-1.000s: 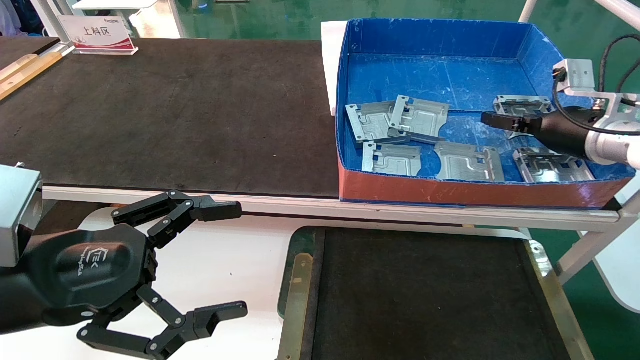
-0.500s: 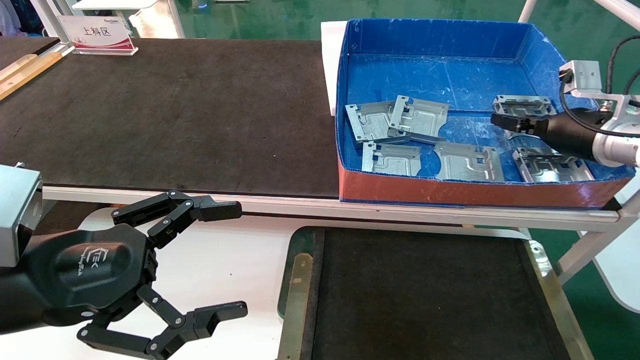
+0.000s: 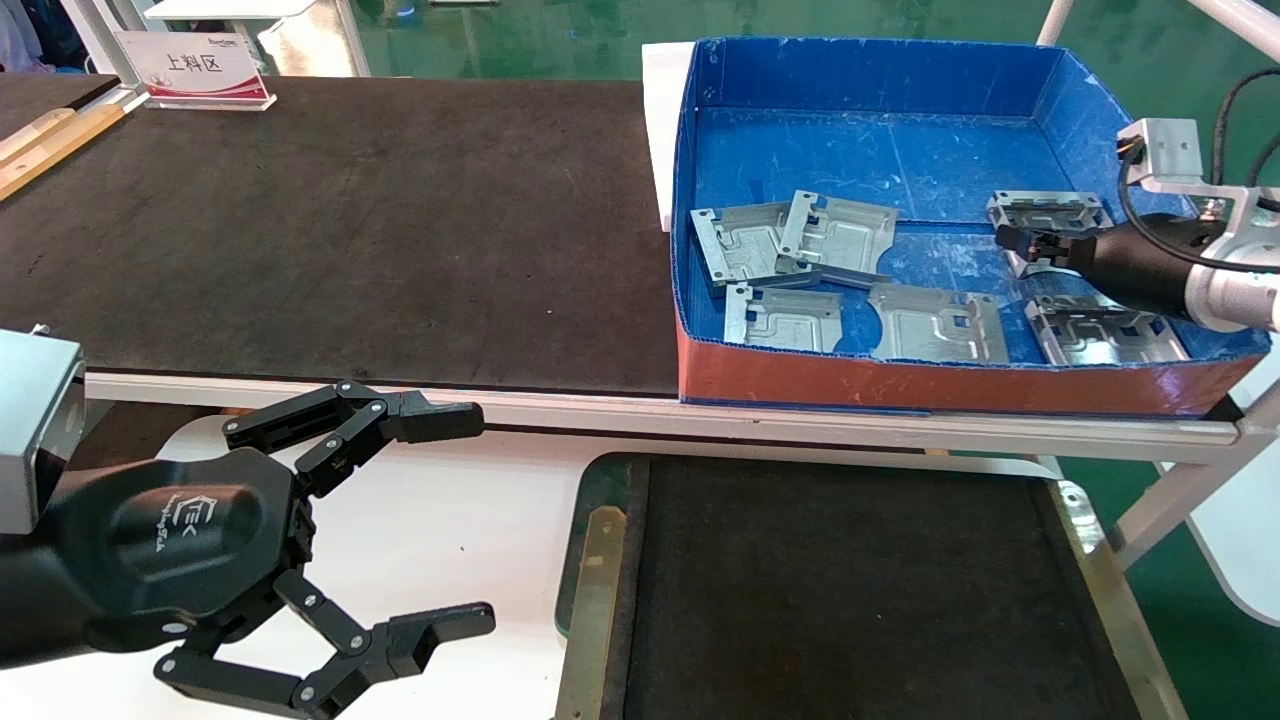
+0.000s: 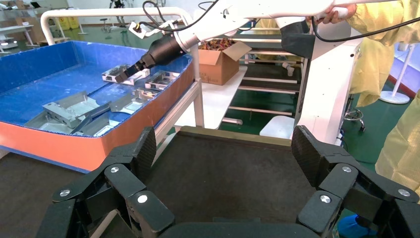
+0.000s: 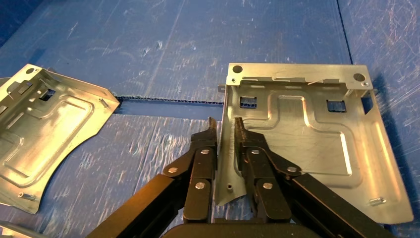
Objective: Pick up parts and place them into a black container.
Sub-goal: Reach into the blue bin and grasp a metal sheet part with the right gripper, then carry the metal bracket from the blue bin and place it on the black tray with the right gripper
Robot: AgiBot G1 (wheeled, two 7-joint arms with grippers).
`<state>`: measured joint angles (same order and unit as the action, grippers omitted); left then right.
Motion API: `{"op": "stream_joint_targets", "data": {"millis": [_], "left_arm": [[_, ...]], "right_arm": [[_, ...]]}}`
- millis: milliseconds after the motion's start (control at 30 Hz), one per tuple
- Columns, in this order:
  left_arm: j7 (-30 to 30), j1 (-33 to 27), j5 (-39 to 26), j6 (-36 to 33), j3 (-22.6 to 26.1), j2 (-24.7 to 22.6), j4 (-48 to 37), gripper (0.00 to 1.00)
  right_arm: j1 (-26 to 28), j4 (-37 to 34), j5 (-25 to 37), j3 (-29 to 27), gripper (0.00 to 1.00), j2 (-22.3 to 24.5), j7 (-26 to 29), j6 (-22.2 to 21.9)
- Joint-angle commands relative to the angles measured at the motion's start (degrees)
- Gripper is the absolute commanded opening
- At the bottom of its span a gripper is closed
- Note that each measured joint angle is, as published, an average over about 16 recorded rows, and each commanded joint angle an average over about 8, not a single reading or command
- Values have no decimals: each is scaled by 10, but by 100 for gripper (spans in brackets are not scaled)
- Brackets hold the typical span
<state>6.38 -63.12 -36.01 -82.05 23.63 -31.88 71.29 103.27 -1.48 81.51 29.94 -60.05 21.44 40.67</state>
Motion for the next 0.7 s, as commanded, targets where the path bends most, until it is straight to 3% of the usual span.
{"op": "stream_joint_targets", "data": {"millis": [33, 400, 700], "left_arm": [[0, 0, 0, 0, 0, 0, 0, 100], [0, 0, 0, 0, 0, 0, 0, 100], [0, 0, 0, 0, 0, 0, 0, 100]], "right_arm": [[0, 0, 0, 0, 0, 0, 1, 0], [1, 12, -5, -3, 0, 5, -2, 11], [24, 54, -24, -16, 0, 11, -20, 74]]}}
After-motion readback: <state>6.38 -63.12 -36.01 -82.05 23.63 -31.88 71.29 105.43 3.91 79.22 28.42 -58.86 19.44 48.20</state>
